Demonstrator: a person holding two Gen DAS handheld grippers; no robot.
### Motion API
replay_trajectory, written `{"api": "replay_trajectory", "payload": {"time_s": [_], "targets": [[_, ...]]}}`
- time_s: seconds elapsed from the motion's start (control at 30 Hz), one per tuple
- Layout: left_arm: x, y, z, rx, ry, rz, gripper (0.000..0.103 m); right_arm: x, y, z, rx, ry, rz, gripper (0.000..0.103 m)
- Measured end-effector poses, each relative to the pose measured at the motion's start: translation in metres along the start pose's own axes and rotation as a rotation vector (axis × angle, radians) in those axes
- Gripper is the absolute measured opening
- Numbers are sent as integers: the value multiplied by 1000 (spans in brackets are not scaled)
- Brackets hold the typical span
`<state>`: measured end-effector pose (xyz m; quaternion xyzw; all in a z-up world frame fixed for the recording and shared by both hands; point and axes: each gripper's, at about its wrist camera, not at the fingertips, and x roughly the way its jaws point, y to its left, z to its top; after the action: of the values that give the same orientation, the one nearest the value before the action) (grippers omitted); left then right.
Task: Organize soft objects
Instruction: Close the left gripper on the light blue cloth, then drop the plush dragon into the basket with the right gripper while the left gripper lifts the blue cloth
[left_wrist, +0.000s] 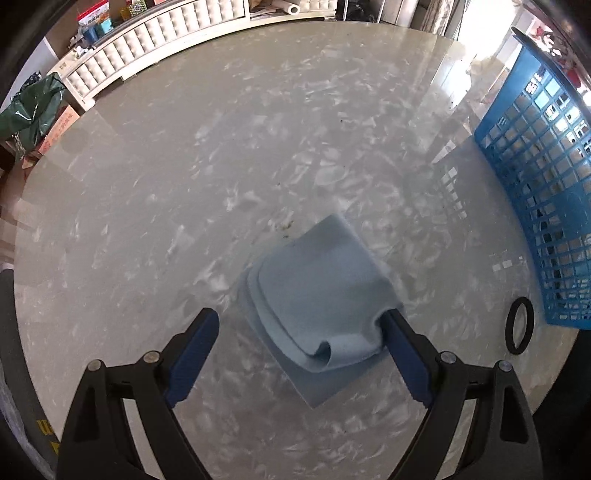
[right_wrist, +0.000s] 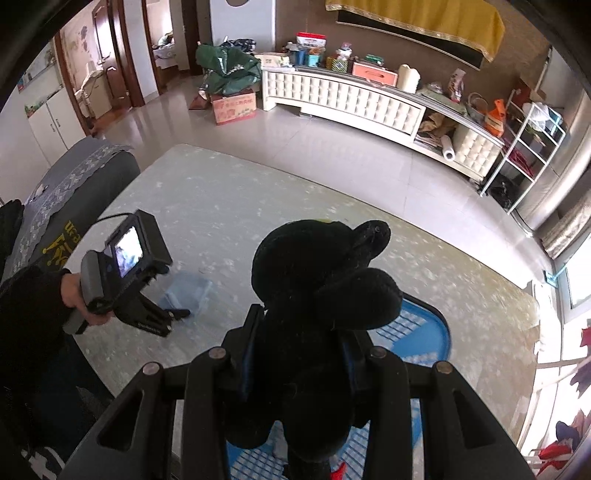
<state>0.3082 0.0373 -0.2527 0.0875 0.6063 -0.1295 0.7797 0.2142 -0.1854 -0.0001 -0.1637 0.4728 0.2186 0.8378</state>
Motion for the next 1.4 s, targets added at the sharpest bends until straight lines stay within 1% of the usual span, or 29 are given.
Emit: {"api": "replay_trajectory", "payload": {"time_s": [0.17, 0.2, 0.23, 0.27, 0.33, 0.4, 0.47, 0.5, 0.53, 0.57, 0.63, 0.73, 0.93, 1.03, 1.1, 1.17, 1.23, 1.33, 1.4], "targets": [[4, -7, 5, -9, -16, 5, 87, -2, -17, -11, 53, -5, -10, 35], [5, -14, 9, -9, -18, 4, 82, 0, -18, -12, 63, -6, -11, 35], [4, -17, 9, -2, -23, 0, 74, 0, -20, -13, 73, -7, -12, 35], [2, -22, 10, 17, -32, -9, 68, 2, -22, -15, 88, -5, -13, 35], [-2, -36, 11, 42, -37, -21, 49, 6, -25, -18, 110, 2, -11, 35], [-3, -44, 12, 51, -37, -21, 45, 11, -24, -21, 128, 9, -4, 35], [-4, -46, 14, 50, -39, -35, 36, 16, -23, -25, 140, 17, 7, 35], [-6, -45, 13, 40, -39, -51, 28, 17, -23, -26, 145, 20, 9, 35], [-6, -45, 15, 29, -39, -81, 24, 20, -24, -28, 153, 25, 11, 35], [-11, -46, 9, 29, -41, -91, 23, 22, -25, -30, 161, 28, 10, 35], [-13, -47, 6, 44, -44, -90, 17, 28, -26, -33, 189, 40, -4, 35], [-22, -51, 2, 47, -53, -104, 13, 40, -27, -37, 212, 69, -40, 35], [-48, -53, -1, 63, -94, -117, 12, 60, -32, -50, 234, 135, -117, 35], [-79, -59, -7, 85, -142, -142, 12, 72, -36, -57, 264, 162, -121, 36], [-96, -66, -11, 100, -172, -159, 12, 80, -37, -61, 272, 184, -142, 37], [-110, -71, -15, 119, -202, -159, 12, 81, -35, -62, 262, 186, -160, 36], [-120, -75, -17, 133, -221, -168, 12, 82, -31, -63, 250, 188, -175, 40], [-130, -81, -21, 141, -229, -187, 12, 86, -28, -66, 249, 213, -182, 44], [-139, -85, -24, 150, -247, -208, 12, 81, -25, -68, 249, 208, -181, 47]]}}
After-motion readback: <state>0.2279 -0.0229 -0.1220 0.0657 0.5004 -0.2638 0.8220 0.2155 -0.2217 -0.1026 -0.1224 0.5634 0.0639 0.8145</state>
